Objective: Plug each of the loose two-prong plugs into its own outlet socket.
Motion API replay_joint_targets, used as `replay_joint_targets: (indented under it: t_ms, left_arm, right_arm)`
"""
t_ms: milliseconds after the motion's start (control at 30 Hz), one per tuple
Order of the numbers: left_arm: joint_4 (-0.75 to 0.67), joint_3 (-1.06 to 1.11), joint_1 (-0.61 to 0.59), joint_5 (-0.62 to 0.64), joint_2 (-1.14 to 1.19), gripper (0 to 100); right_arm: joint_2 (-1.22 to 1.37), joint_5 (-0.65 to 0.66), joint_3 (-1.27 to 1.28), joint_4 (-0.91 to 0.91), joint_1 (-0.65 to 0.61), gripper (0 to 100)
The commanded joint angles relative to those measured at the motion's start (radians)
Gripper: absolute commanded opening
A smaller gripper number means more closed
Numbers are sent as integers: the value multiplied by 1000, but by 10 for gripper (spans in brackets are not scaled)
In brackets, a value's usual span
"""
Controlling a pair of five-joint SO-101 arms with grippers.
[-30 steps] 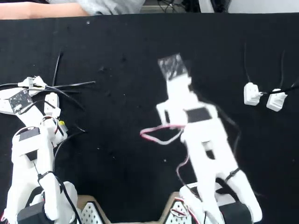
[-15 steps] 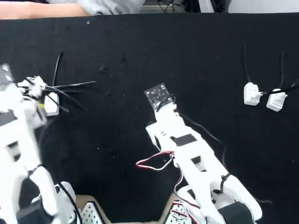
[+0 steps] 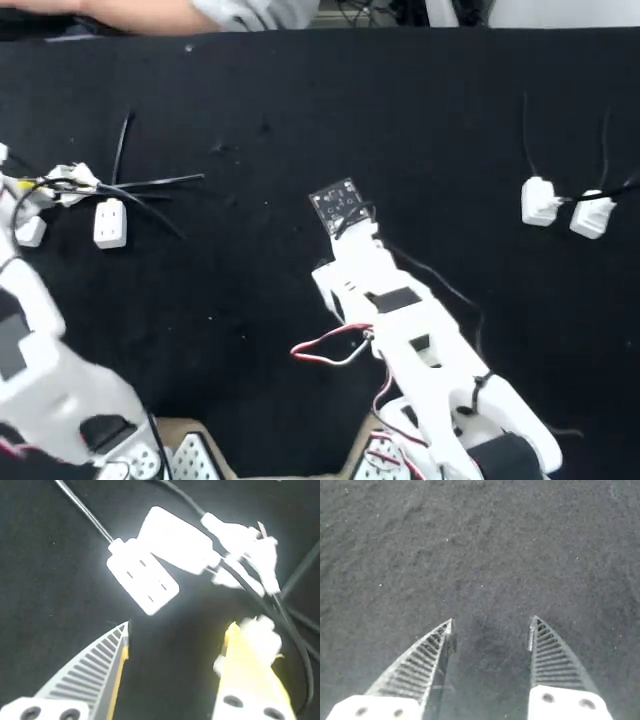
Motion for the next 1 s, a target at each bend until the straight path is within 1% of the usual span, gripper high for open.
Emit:
replay_joint_targets:
  t_ms: [0, 133, 300, 500, 733, 800, 833, 933, 967]
  left_arm:
    - [3, -176, -5, 160, 166, 299]
    - [3, -239, -8, 261, 278, 299]
    - [3, -315, -54, 347, 345, 299]
    - [2, -377, -73, 354, 422, 299]
    - [3, -384, -88, 356, 465, 298]
    - [25, -384, -107, 353, 456, 255]
    - [40, -389, -116, 353, 448, 207]
    - [81, -420, -130, 351, 451, 16]
    - [98, -424, -134, 351, 453, 35]
  right_arm:
    - [-36, 3, 2, -29, -12, 222]
    - [-36, 3, 2, -29, -12, 222]
    - [-36, 3, 2, -29, -12, 222]
    - [-36, 3, 2, -31, -12, 222]
    - [-36, 3, 2, -31, -12, 222]
    - [-36, 3, 2, -31, -12, 222]
    - [-36, 3, 2, -31, -12, 222]
    - [-36, 3, 2, -31, -12, 222]
    - [-36, 3, 2, -31, -12, 222]
